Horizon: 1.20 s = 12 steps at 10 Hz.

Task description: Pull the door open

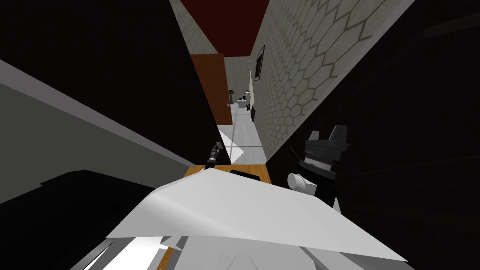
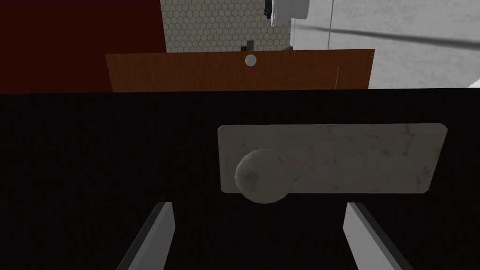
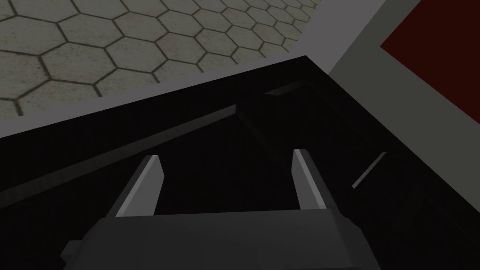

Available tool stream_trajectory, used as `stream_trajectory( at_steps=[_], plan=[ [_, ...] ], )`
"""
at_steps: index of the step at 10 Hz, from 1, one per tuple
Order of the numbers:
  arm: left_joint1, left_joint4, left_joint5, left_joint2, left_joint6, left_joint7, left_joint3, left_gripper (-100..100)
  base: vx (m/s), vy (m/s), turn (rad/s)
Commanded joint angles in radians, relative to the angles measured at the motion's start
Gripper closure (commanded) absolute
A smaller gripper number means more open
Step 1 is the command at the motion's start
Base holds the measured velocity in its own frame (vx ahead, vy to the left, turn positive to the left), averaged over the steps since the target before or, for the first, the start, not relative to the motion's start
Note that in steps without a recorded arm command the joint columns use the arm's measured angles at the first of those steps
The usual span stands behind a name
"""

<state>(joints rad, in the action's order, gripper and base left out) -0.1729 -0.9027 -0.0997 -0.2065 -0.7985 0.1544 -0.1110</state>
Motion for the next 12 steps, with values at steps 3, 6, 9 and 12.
stream_trajectory(
  at_steps=[3, 6, 9, 12],
  plan=[
    [0.0, 0.016, -0.008, -0.01, -0.008, 0.008, -0.013, -100, 0.17, 0.009, -0.052],
    [0.0, 0.016, -0.008, -0.01, -0.008, 0.008, -0.013, 100, -0.025, -0.004, -0.007],
    [0.0, 0.016, -0.008, -0.01, -0.008, 0.008, -0.013, 100, -0.002, 0.001, -0.001],
    [-0.024, 0.012, 0.004, -0.035, -0.03, 0.04, 0.013, 100, -0.169, 0.036, -0.122]
  ],
)
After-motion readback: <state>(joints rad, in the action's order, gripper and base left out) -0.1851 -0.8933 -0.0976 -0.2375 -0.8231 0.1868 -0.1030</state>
